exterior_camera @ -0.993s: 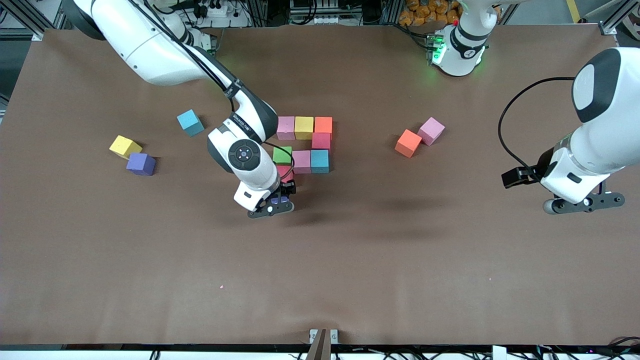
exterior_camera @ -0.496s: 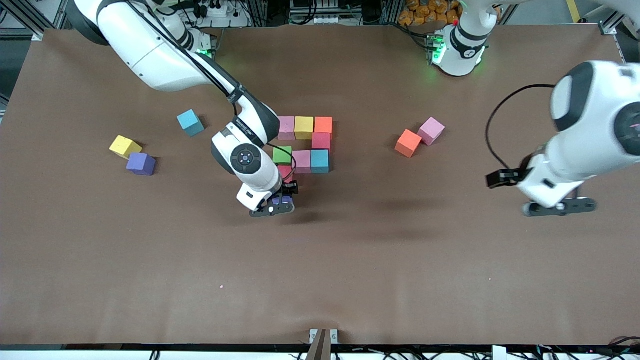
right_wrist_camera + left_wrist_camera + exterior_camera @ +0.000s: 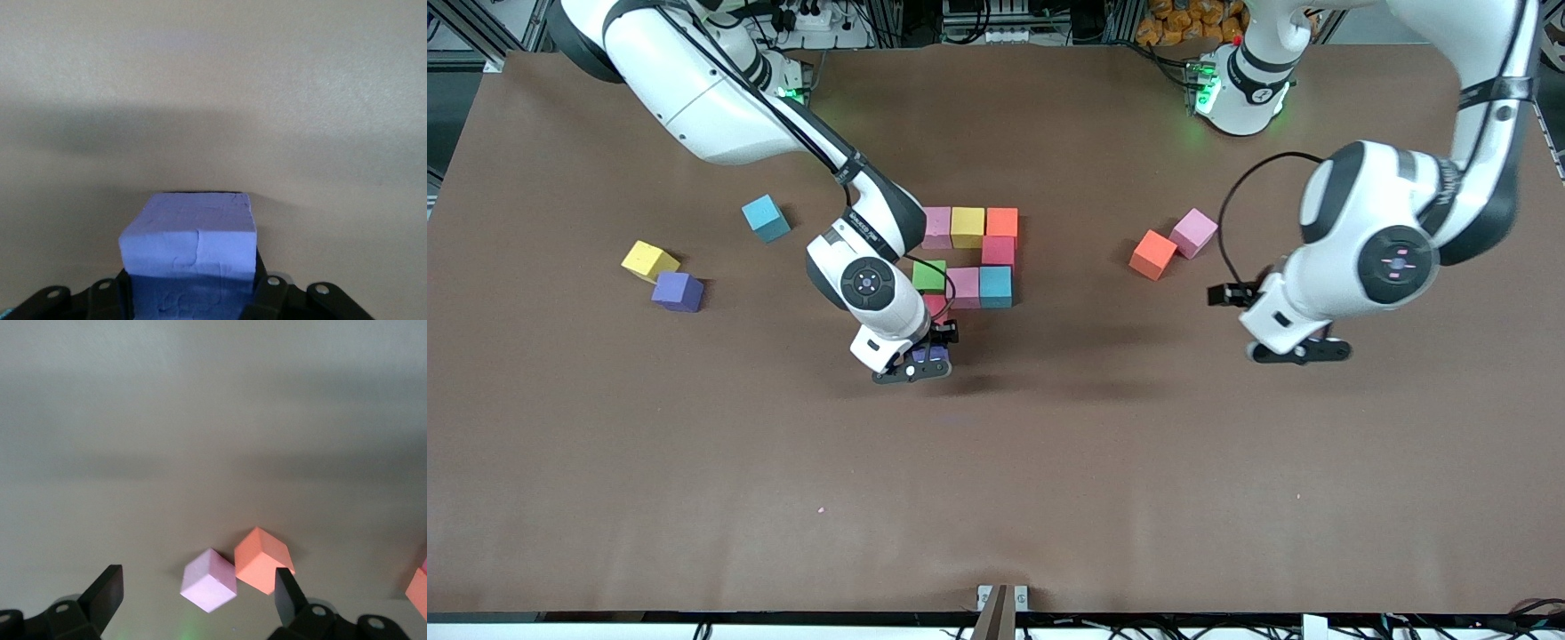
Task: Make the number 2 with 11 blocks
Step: 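Place purple below pink with the right gripper, then grasp orange with the left gripper while the right gripper releases purple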
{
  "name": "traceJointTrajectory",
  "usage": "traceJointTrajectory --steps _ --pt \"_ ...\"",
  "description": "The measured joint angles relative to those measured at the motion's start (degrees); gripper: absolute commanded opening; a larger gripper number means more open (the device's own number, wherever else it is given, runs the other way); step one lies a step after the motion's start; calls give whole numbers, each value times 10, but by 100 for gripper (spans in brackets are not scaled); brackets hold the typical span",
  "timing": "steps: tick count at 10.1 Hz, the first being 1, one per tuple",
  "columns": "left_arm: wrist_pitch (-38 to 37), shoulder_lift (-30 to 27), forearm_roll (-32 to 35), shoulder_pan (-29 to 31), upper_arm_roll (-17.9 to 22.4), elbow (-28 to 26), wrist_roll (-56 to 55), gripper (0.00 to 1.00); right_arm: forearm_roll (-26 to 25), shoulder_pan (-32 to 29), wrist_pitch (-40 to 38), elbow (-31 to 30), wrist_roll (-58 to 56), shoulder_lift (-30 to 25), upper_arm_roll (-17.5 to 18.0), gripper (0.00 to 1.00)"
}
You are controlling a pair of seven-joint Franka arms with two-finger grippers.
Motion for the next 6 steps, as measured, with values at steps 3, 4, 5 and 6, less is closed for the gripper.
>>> traceJointTrajectory --steps 3,4,5,6 --pt "44 -1 0 -6 -56 -65 -162 100 0 5 0 -2 16 0 0 19" --pt "62 -1 0 -14 -61 -82 -219 100 0 6 0 -2 17 0 0 19" --pt "82 -1 0 -23 -62 -99 -274 100 0 6 0 -2 17 0 -1 19" --pt "105 0 0 -31 -63 -115 -333 100 0 6 0 -2 17 0 -1 20"
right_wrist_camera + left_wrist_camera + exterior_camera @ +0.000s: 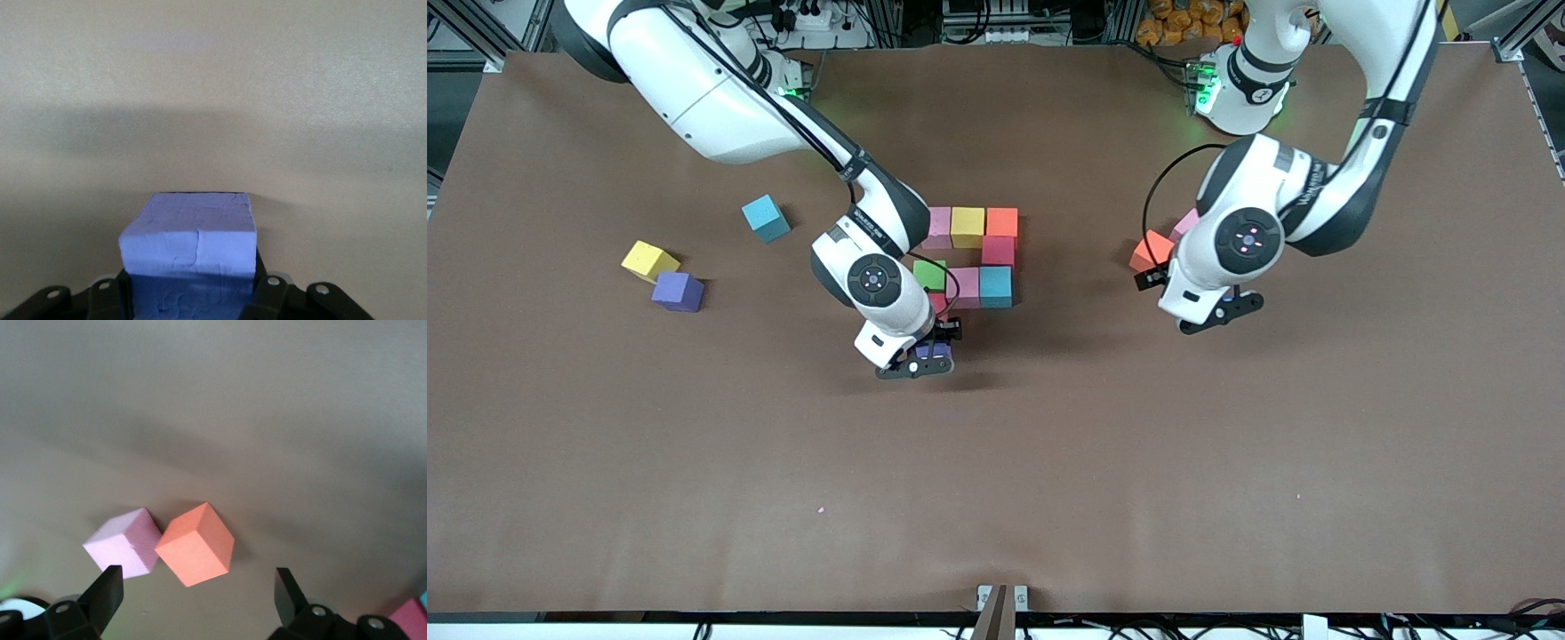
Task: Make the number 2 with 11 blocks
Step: 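Grasp orange with the left gripper while the right gripper releases purple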
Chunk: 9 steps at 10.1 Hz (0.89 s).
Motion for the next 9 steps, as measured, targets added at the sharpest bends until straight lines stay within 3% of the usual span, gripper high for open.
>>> traceJointTrajectory --steps 1,2,3,7,9 --pt "22 0 0 -6 -1 -15 -53 100 0 0 0 0 0 0 -1 38" --pt "46 0 0 -10 -1 -30 -107 100 0 0 0 0 0 0 -2 79" --pt "64 0 0 -11 -1 -42 -154 100 0 0 0 0 1 0 -4 100" --pt "138 -8 0 -11 -3 -118 -263 100 12 -2 -3 6 4 -4 -10 100" --pt "197 -18 0 -11 -10 -172 -297 100 24 -15 -40 19 3 -28 -11 100"
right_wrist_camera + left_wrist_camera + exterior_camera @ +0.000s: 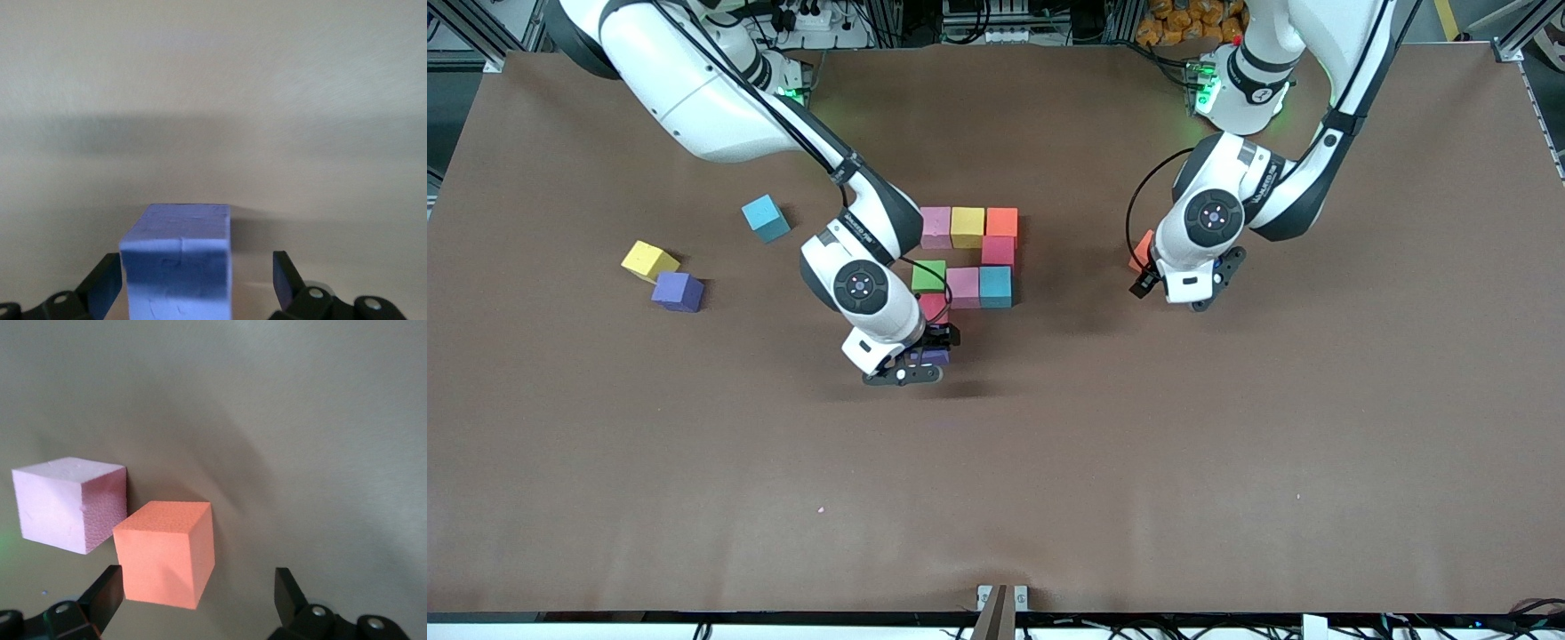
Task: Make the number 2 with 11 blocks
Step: 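Grasp orange with the left gripper while the right gripper releases purple, then grasp another purple with the right gripper while the left gripper lifts orange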
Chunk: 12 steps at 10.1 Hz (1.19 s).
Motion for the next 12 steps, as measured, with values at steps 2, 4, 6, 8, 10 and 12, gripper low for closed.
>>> traceJointTrajectory --steps 2,4,6,8,10,12 --pt "43 -2 0 -1 -7 -42 -28 100 4 -24 -49 3 -19 -47 0 100" --pt "54 -3 0 -1 -7 -58 -37 100 14 -33 -86 -11 -94 -99 -18 100" --pt "70 -2 0 1 -7 -67 -45 100 25 -80 -96 -69 -185 -163 -33 100" --pt "76 -2 0 2 -6 -77 -47 100 28 -148 -116 -122 -264 -237 -35 100" --pt "87 2 0 2 -6 -85 -47 100 31 -186 -130 -164 -331 -294 -35 100" --pt "102 13 2 3 -5 -88 -47 100 31 -219 -77 -237 -391 -342 -35 100"
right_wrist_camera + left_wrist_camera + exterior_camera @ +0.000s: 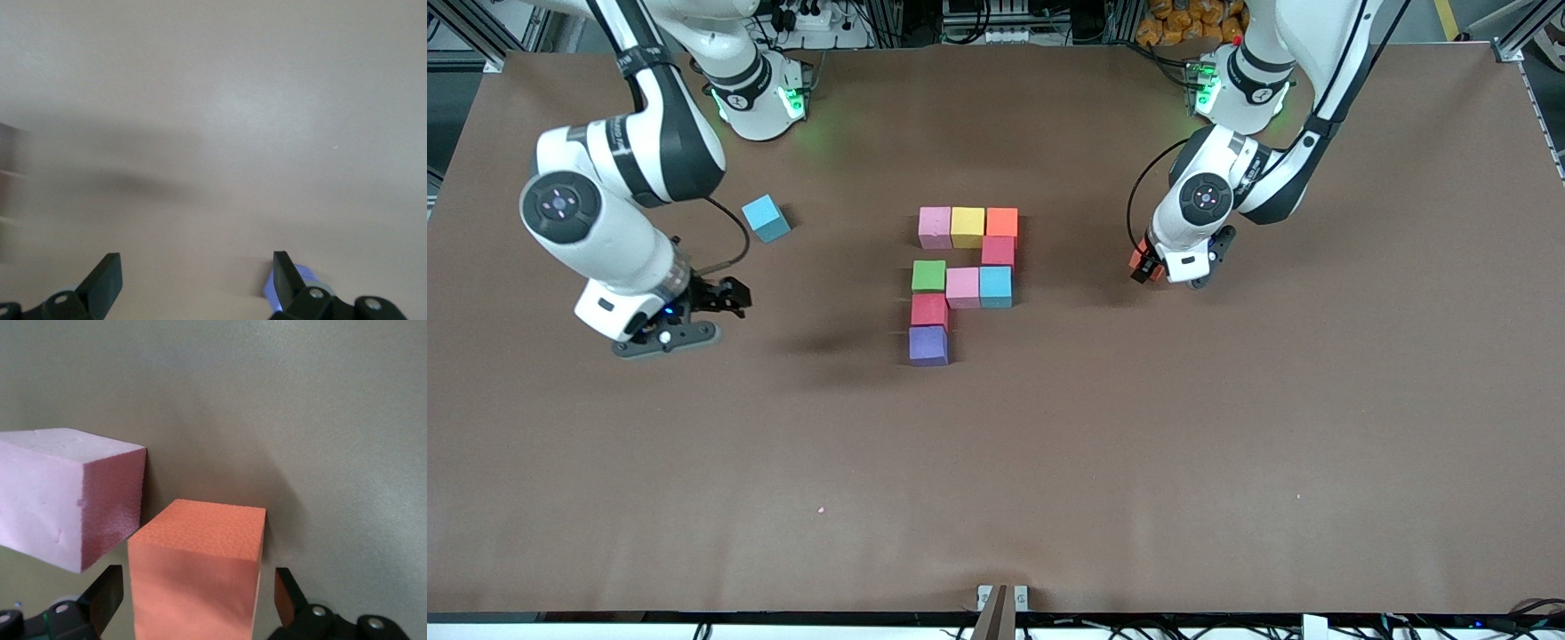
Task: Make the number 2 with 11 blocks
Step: 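Grasp another purple with the right gripper while the left gripper lifts orange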
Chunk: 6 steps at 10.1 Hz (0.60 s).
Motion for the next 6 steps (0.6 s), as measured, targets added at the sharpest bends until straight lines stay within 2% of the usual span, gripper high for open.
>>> traceJointTrajectory --steps 1,2,4,6 --pt "4 5 1 0 1 0 0 44 0 -24 17 -39 -50 -23 0 100" --pt "5 7 1 1 2 0 0 19 0 -50 21 -63 -95 -35 -1 100" --pt "8 7 1 2 4 2 0 17 1 -120 72 -121 -202 -40 -4 100" --pt "9 6 2 13 5 24 -16 17 1 -145 141 -172 -279 -39 -13 100"
